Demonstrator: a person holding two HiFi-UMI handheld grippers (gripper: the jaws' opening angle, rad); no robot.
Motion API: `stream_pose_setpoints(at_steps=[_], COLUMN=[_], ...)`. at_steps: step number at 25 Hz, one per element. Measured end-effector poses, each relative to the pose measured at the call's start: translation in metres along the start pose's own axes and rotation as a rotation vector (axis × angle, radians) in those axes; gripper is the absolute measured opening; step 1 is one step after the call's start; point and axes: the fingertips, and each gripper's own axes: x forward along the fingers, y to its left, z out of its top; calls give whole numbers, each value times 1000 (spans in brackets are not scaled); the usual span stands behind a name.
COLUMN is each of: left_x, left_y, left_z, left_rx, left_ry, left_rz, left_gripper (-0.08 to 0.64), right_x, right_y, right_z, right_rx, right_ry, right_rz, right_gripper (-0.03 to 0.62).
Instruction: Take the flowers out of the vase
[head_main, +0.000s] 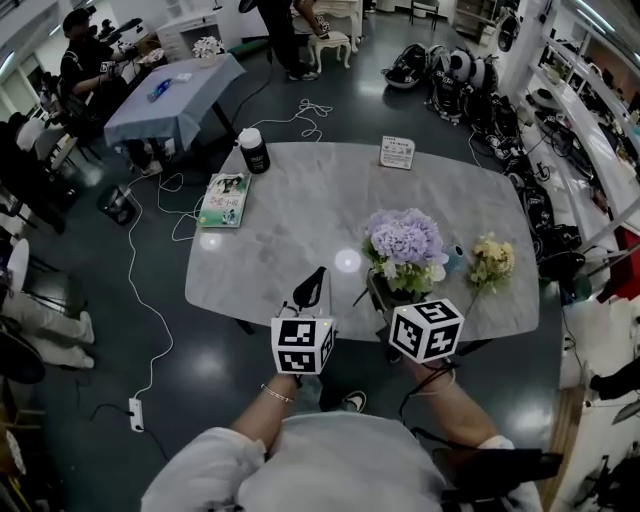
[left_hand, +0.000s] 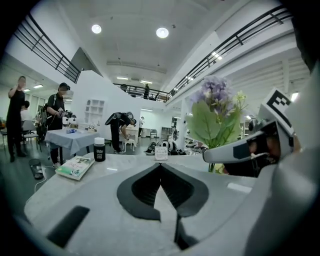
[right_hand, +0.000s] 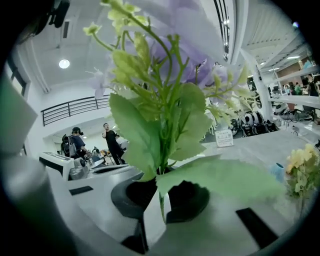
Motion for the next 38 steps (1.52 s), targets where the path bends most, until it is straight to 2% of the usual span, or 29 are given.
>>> stream_pose_setpoints(at_steps=[10, 18, 21, 29, 38], left_x=[19, 40, 46, 67, 92], left_y=[75, 108, 123, 148, 151], left_z=[-10, -42, -50, -77, -95], left_rx=[-37, -58, -67, -81, -103], left_ry=[48, 127, 155, 207, 243], left_rz=[31, 20, 17, 0, -41], left_gripper=[9, 9, 9, 9, 9], right_x=[87, 135, 152, 183, 200], right_y=[27, 8, 5, -18, -39], right_z=[-23, -62, -74, -104, -117], right_rx=[29, 163, 183, 226, 290], right_ry=[142, 247, 289, 357, 371], right_rz=[36, -8, -23, -89, -144], right_gripper=[35, 31, 31, 29, 25])
